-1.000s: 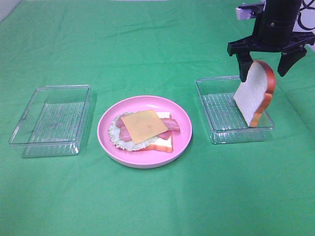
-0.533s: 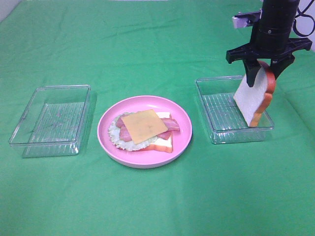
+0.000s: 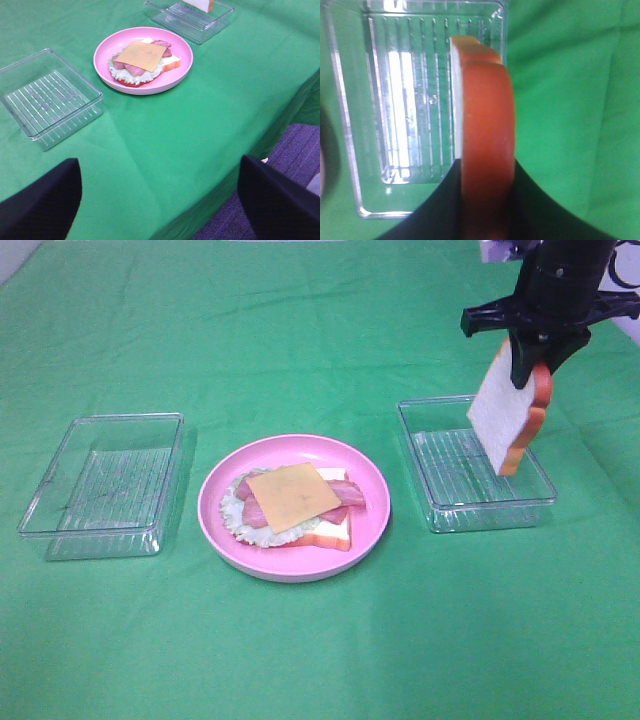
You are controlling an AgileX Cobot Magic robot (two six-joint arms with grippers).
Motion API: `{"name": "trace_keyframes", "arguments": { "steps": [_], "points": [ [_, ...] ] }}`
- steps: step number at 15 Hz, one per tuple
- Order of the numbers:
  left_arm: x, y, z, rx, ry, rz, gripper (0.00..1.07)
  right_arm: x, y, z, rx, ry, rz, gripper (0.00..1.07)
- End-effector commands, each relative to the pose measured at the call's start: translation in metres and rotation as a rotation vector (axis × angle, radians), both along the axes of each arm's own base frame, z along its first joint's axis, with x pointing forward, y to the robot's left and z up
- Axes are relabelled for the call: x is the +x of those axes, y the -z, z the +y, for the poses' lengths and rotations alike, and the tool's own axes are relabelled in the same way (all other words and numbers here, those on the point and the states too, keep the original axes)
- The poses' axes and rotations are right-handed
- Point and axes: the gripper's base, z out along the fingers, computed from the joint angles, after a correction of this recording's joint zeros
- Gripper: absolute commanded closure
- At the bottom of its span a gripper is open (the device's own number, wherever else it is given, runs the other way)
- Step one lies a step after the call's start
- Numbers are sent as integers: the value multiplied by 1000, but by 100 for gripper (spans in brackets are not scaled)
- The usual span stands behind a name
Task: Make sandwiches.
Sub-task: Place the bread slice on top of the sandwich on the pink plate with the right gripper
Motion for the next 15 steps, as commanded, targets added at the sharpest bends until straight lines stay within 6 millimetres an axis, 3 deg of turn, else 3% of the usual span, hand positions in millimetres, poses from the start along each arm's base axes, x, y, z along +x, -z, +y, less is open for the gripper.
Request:
{"name": "trace_keyframes", "arguments": {
  "steps": [1,3,7,15],
  "points": [
    [-2,1,2,-18,-1,-16,26,-16,-34,3,97,-11,-25,107],
    [-2,1,2,-18,-1,-16,26,-24,-53,10,190,-35,-51,107],
    [-2,1,2,-18,-1,-16,26,-42,-54,31,458,-130,-11,107],
    [-2,1,2,-18,-1,-16,26,-66,12,61,962,-51,-31,107]
  ]
}}
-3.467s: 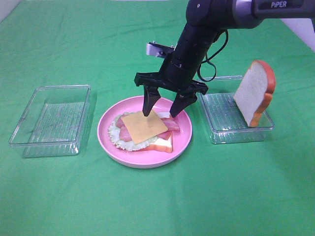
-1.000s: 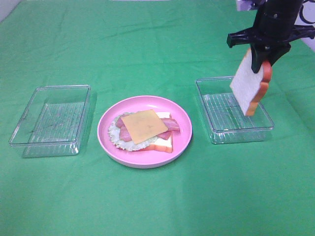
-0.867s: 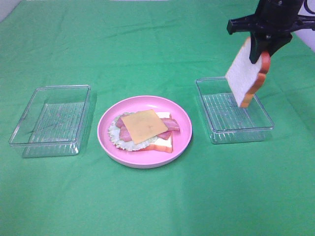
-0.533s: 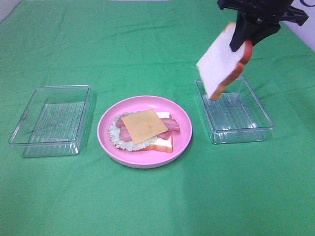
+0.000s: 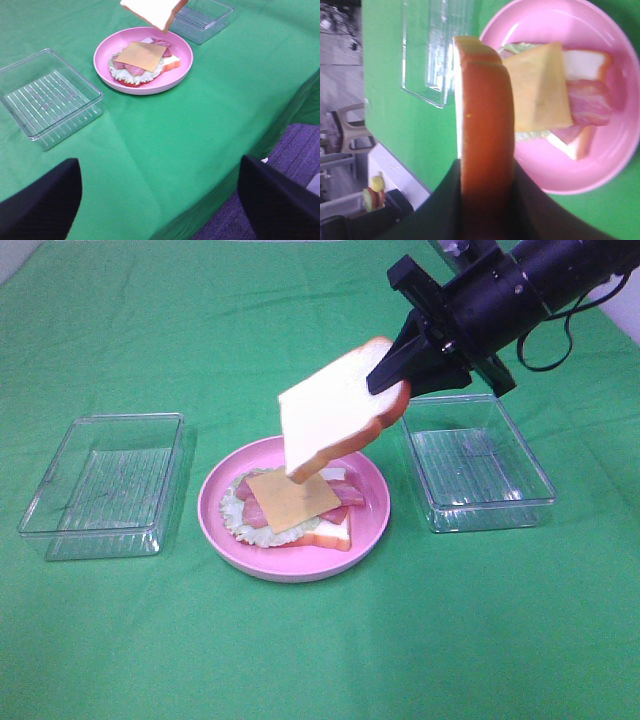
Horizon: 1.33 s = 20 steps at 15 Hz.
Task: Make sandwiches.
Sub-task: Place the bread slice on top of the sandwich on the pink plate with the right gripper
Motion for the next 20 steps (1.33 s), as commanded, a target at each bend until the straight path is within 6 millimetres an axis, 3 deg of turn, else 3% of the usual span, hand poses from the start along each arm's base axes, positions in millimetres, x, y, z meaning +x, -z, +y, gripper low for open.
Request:
{"name": "trace_keyframes", "arguments": {
  "steps": [1,4,7,8,13,16,20],
  "points": [
    [-2,1,2,-18,-1,-16,26,-4,15,4,148,74,-49,107],
    [-2,1,2,-18,-1,-16,26,-10,40,7,270,140,-50,107],
    [-2,1,2,-18,-1,-16,26,-7,60,9,276,143,-7,107],
    [-2,1,2,-18,-1,-16,26,-10,73,18,284,116,39,107],
    [-2,1,2,-18,-1,-16,26,-22,91,63,251,114,62,107],
    [-2,1,2,-18,-1,-16,26,-22,103,59,144,205,75,107],
    [-2,1,2,-18,-1,-16,26,-23,109,55,66,203,83,107]
  ]
}}
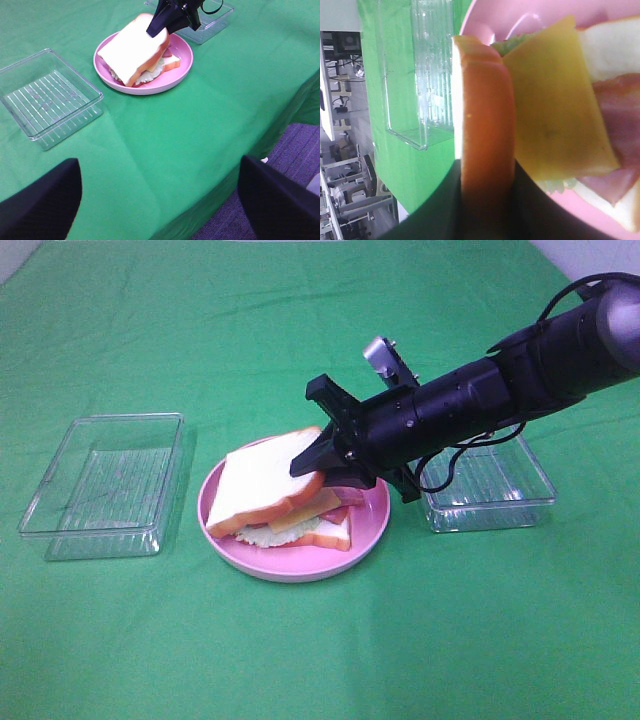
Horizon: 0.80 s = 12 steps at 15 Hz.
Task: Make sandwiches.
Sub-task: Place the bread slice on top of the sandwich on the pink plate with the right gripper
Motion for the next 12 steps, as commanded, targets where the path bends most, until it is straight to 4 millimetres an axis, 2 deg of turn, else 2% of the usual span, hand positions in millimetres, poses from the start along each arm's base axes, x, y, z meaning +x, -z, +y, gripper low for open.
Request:
{"name": "trace_keyframes", "arguments": {
  "steps": [1,2,4,5,7,8,9,12],
  "points": [
    [-2,1,2,-18,-1,-16,26,-1,4,-2,-41,-3,1,107],
    [-2,1,2,-18,-1,-16,26,-1,4,-2,-44,0,-1,107],
    [-2,1,2,-18,-1,-16,26,0,5,-3,-62,8,-11,90],
    [-2,1,2,-18,-1,-16,26,0,6,-4,-75,0,-18,77],
    [-2,1,2,-18,-1,-16,26,-2,5,-6,-106,-39,-37,43],
    [-2,1,2,-18,-1,-16,26,-3,3,-7,-126,-68,-58,31],
    [-2,1,2,-18,-1,-16,26,-4,-2,-9,-153,-99,-91,24],
    [-2,1,2,-18,-1,-16,26,-11,-31,-21,-285,-162,-169,23]
  ]
}}
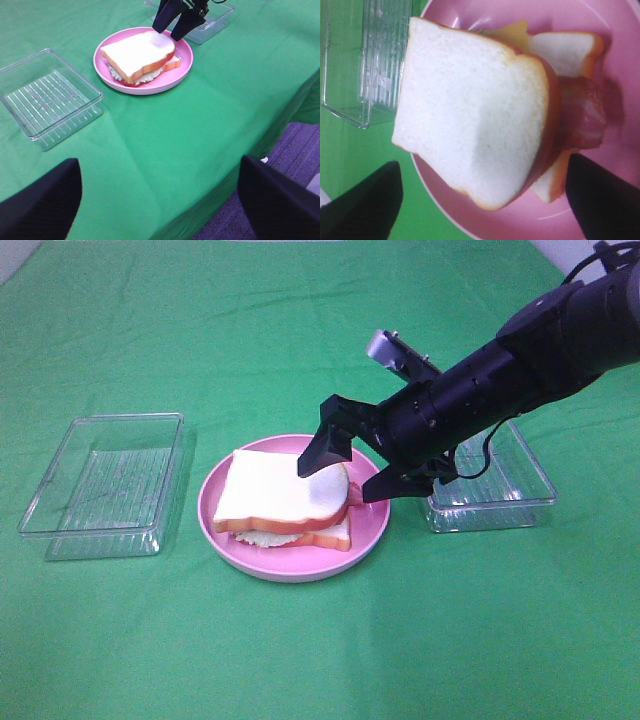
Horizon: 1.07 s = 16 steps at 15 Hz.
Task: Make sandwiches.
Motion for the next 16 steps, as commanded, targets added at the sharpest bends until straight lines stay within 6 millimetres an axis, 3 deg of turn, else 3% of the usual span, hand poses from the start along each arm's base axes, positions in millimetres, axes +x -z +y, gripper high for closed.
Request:
{"name": "trace_keyframes", "arguments": {
  "steps": [1,3,7,10,11,12,14,16],
  "points": [
    [-2,1,2,-18,-1,-16,26,-9,-24,-10,-104,-58,-50,23],
    [-2,1,2,-18,-1,-16,26,-18,-43,-19,-182,-96,-70,23],
    [-2,1,2,-18,-1,-16,26,-50,-105,-48,-371,-155,-179,23],
    [-2,1,2,-18,-1,-16,26,-90,-157,-72,-438,-148,-286,23],
    [-2,1,2,-18,-1,-16,26,-126,-176,-87,-436,-137,-364,23],
    [-2,1,2,-18,-1,-16,26,-136,-177,-92,-431,-134,-378,23],
    [-2,1,2,-18,-1,-16,26,-179,-174,-108,-417,-124,-422,23],
    [-2,1,2,-15,0,-19,26,-219,-157,-124,-414,-127,-435,23]
  ]
}}
